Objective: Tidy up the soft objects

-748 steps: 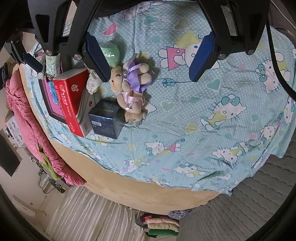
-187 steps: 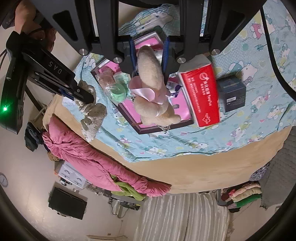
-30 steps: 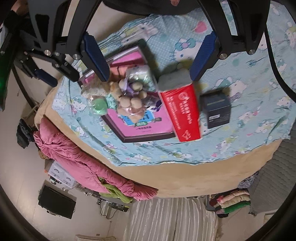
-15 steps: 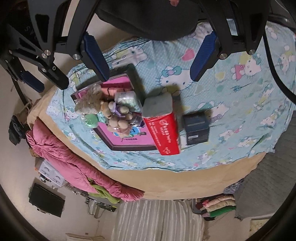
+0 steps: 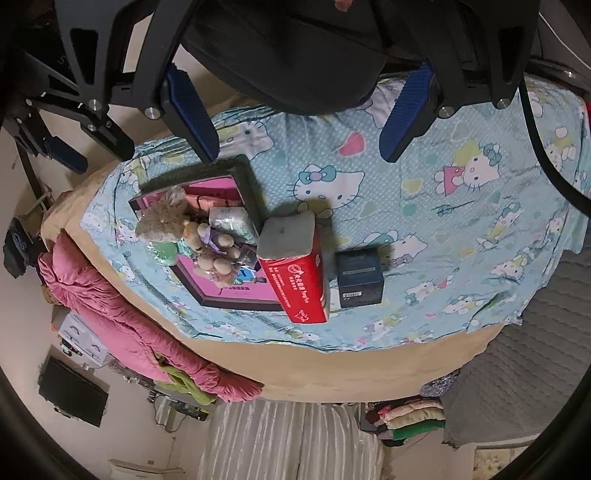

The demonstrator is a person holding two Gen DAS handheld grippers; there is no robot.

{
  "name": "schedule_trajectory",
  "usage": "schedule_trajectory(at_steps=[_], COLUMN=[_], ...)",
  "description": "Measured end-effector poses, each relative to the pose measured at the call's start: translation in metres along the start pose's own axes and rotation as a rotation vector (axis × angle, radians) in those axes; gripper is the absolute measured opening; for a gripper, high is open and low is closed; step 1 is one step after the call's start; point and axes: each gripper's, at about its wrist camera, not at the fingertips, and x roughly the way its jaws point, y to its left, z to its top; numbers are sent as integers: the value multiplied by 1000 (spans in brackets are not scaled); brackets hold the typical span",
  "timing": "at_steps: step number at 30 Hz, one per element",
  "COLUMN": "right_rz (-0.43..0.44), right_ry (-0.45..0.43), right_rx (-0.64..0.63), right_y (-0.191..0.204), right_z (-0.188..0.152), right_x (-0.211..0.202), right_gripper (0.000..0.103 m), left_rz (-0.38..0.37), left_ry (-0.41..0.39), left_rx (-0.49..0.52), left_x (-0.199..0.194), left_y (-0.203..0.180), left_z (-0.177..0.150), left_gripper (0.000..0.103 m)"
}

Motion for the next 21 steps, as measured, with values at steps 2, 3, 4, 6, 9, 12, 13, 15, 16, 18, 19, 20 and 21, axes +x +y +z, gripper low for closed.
schedule_trajectory(at_steps=[2, 3, 4, 6, 9, 12, 13, 15, 16, 18, 19, 20, 21], right_rz=[5, 4, 10, 13, 13, 13, 13, 13, 13, 11, 11, 11, 11], right_ry=[-5, -7, -6, -4, -2, -9, -10, -9, -9, -8, -7, -6, -5], right_rx=[-2, -8, -9, -12, -16, -18, -18, -17, -17, -14, -13, -13, -13], right_y=[0, 1, 2, 3, 4, 4, 4, 3, 3, 2, 2, 2, 2], right_z=[0, 0, 0, 0, 0, 1, 1, 1, 1, 1, 1, 1, 1], right_x=[0, -1, -1, 0, -1, -1, -1, 0, 0, 0, 0, 0, 0], right_gripper=[82, 82, 82, 82, 82, 82, 82, 82, 82, 82, 82, 82, 82], left_rz=[5, 7, 10, 11, 11, 8, 6, 6, 5, 5, 5, 4, 4], left_ry=[1, 0, 2, 3, 7, 8, 10, 14, 15, 17, 19, 21, 21], left_rx=[1, 4, 9, 13, 20, 18, 18, 17, 17, 16, 16, 16, 15], left_x=[-1, -2, -2, -2, -1, 0, 0, 1, 2, 2, 3, 3, 4], left_y=[-1, -2, -3, -4, -5, -5, -5, -5, -5, -5, -5, -5, -5], left_z=[-3, -4, -5, -6, -6, -5, -5, -6, -6, -6, -7, -7, -8], left_gripper=[88, 88, 88, 88, 88, 88, 88, 88, 88, 88, 88, 88, 88])
